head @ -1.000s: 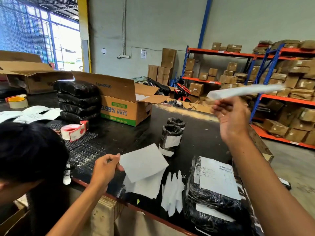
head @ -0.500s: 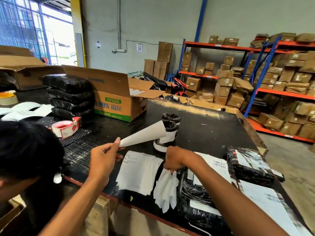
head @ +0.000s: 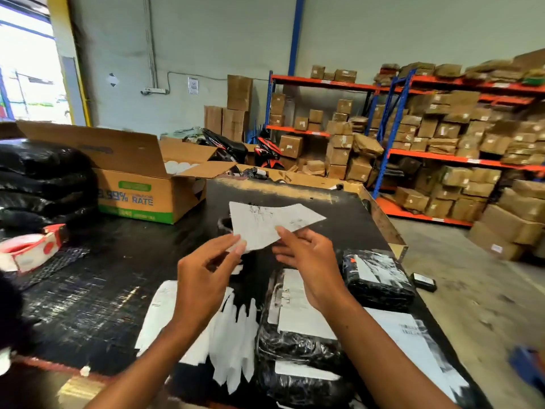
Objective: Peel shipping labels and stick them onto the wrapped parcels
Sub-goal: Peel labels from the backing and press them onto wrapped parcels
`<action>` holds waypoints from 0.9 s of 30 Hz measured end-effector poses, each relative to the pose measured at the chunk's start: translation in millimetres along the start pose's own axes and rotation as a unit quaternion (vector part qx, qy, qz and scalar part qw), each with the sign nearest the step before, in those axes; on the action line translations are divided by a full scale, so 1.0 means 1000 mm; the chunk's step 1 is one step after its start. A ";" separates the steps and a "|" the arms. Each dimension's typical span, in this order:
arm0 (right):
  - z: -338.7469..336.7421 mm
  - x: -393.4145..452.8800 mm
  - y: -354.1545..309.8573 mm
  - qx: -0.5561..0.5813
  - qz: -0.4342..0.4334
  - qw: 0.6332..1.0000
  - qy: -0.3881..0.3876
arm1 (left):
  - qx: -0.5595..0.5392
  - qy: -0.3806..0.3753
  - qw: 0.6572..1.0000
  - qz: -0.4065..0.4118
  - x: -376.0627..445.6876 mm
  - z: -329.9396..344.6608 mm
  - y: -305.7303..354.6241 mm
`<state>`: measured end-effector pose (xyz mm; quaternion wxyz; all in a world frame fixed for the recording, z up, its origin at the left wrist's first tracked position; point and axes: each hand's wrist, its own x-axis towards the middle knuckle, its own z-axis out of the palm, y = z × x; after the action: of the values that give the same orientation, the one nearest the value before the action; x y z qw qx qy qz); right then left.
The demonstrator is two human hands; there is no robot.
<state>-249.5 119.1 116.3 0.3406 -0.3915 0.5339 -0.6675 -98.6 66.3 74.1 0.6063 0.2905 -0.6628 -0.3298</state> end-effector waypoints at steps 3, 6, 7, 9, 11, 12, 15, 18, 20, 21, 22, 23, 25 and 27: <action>-0.031 0.011 -0.007 0.062 -0.002 0.996 0.071 | 0.008 -0.061 0.998 0.010 0.010 0.036 0.005; -0.067 0.024 -0.019 0.077 -0.033 0.990 0.112 | -0.054 -0.134 0.989 -0.030 0.026 0.072 0.011; -0.076 0.029 -0.024 0.083 -0.042 0.989 0.116 | -0.067 -0.133 0.988 -0.035 0.032 0.081 0.014; -0.102 0.039 -0.035 0.093 -0.055 0.986 0.124 | -0.090 -0.106 0.988 -0.064 0.049 0.107 0.022; -0.133 0.052 -0.046 0.101 -0.059 0.986 0.115 | -0.093 -0.122 0.980 -0.124 0.070 0.136 0.031; -0.146 0.058 -0.050 0.098 -0.053 0.989 0.099 | -0.083 -0.165 0.970 -0.157 0.080 0.147 0.034; -0.187 0.077 -0.052 0.059 -0.028 0.996 0.054 | -0.064 -0.316 0.918 -0.232 0.097 0.188 0.036; -0.222 0.094 -0.038 -0.020 0.030 0.998 0.057 | -0.016 -0.326 0.913 -0.244 0.094 0.227 0.028; -0.246 0.109 -0.020 -0.082 0.081 0.991 0.072 | 0.013 -0.315 0.914 -0.255 0.089 0.253 0.019; -0.257 0.117 -0.010 -0.117 0.100 0.985 0.075 | 0.020 -0.321 0.909 -0.266 0.087 0.265 0.012; -0.266 0.125 -0.001 -0.149 0.113 0.979 0.083 | 0.029 -0.331 0.902 -0.276 0.085 0.275 0.006; -0.274 0.132 0.009 -0.175 0.126 0.972 0.088 | 0.044 -0.343 0.895 -0.283 0.083 0.284 -0.001; -0.286 0.141 0.026 -0.211 0.149 0.962 0.086 | 0.075 -0.363 0.880 -0.297 0.079 0.301 -0.017; -0.293 0.145 0.038 -0.239 0.161 0.955 0.074 | 0.100 -0.375 0.869 -0.307 0.077 0.314 -0.032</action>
<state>-575.2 115.5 65.8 0.2994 -0.3196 0.7579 -0.4836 -419.4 13.1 80.6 0.1483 0.3924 -0.7471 -0.5156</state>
